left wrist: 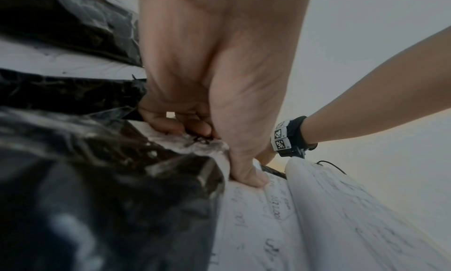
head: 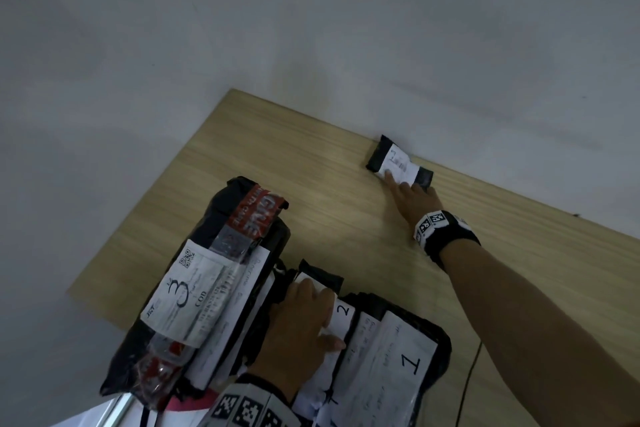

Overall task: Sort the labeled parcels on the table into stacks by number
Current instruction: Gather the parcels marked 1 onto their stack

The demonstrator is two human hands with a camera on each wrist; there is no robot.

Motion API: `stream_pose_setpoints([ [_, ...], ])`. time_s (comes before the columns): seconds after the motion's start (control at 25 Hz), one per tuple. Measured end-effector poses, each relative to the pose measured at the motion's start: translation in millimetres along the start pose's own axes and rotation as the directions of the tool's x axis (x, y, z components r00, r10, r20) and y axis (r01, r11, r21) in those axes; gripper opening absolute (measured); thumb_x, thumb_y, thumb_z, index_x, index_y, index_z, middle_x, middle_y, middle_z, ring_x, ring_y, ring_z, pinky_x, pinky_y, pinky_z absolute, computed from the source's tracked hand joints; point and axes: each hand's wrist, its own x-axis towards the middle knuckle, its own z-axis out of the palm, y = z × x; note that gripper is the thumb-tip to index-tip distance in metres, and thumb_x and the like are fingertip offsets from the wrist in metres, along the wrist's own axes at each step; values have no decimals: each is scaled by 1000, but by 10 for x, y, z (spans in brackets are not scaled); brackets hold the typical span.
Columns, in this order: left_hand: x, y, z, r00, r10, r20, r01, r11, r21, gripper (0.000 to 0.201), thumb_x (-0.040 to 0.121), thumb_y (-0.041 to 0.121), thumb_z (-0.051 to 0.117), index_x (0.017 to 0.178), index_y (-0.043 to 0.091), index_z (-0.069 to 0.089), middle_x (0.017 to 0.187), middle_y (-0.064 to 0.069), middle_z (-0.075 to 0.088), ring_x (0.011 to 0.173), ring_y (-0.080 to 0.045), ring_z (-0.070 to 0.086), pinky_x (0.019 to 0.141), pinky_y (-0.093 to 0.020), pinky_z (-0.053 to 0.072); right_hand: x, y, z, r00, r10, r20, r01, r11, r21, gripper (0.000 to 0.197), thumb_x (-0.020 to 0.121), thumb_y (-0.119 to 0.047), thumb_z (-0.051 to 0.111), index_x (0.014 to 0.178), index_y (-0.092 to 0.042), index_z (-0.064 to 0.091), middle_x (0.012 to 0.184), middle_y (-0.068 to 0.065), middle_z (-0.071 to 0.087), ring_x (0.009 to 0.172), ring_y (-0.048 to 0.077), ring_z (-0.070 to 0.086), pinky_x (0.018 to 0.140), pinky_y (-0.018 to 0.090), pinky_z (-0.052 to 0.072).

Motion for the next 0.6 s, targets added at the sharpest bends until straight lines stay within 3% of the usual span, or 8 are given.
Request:
stream_pose_setpoints([
  [0.08, 70, -43, -99, 1000, 11, -29, -11, 1000, 2, 42, 78, 43, 69, 78, 23, 33, 92, 3, 39, 86, -12, 35, 66, -31, 36, 33, 43, -133, 995, 15, 96, -23, 996, 81, 124, 77, -34, 79, 154, -13, -17, 149, 9, 38, 127, 32, 49, 101, 47, 41],
  [0.16, 161, -73, -220, 997, 29, -66, -29, 1000, 1, 42, 77, 43, 69, 77, 22, 32, 91, 3, 39, 86, -14, 36, 68, -32, 39, 63, 35, -245, 991, 26, 129, -42, 992, 123, 142, 65, -55, 83, 153, -9, -18, 154, 8, 32, 131, 31, 47, 105, 50, 37],
  [0.24, 254, -73, -330, 995, 38, -93, -36, 999, 18, 44, 76, 44, 70, 76, 22, 31, 90, 2, 39, 86, -15, 37, 71, -35, 44, 54, 16, -305, 992, 72, 107, -91, 979, 183, 133, 72, -68, 69, 152, -12, -21, 155, 7, 35, 131, 29, 48, 109, 52, 32],
  [0.36, 383, -51, -462, 989, 49, -139, -47, 999, 17, 48, 73, 44, 74, 74, 21, 32, 88, 2, 39, 84, -15, 37, 68, -34, 43, -43, 59, -331, 984, 158, 76, -168, 976, 139, 104, 87, -70, 46, 155, -17, -13, 149, 7, 45, 126, 28, 53, 109, 48, 32],
  [0.48, 480, -90, -586, 983, 34, -182, -40, 999, -25, 48, 71, 43, 77, 74, 20, 34, 83, 5, 37, 81, -13, 35, 58, -25, 31, -155, 107, -210, 968, 250, 0, -249, 964, 98, 82, 93, -65, 35, 155, -19, 9, 132, 6, 62, 118, 27, 59, 110, 46, 30],
  [0.6, 487, -237, -688, 979, -1, -203, -6, 999, -35, 48, 71, 44, 77, 73, 22, 34, 79, 9, 34, 83, -13, 36, 57, -21, 26, -329, 10, 18, 948, 299, -111, -284, 949, 134, 59, 95, -54, 42, 139, -16, 43, 126, 11, 61, 116, 30, 56, 103, 46, 37],
])
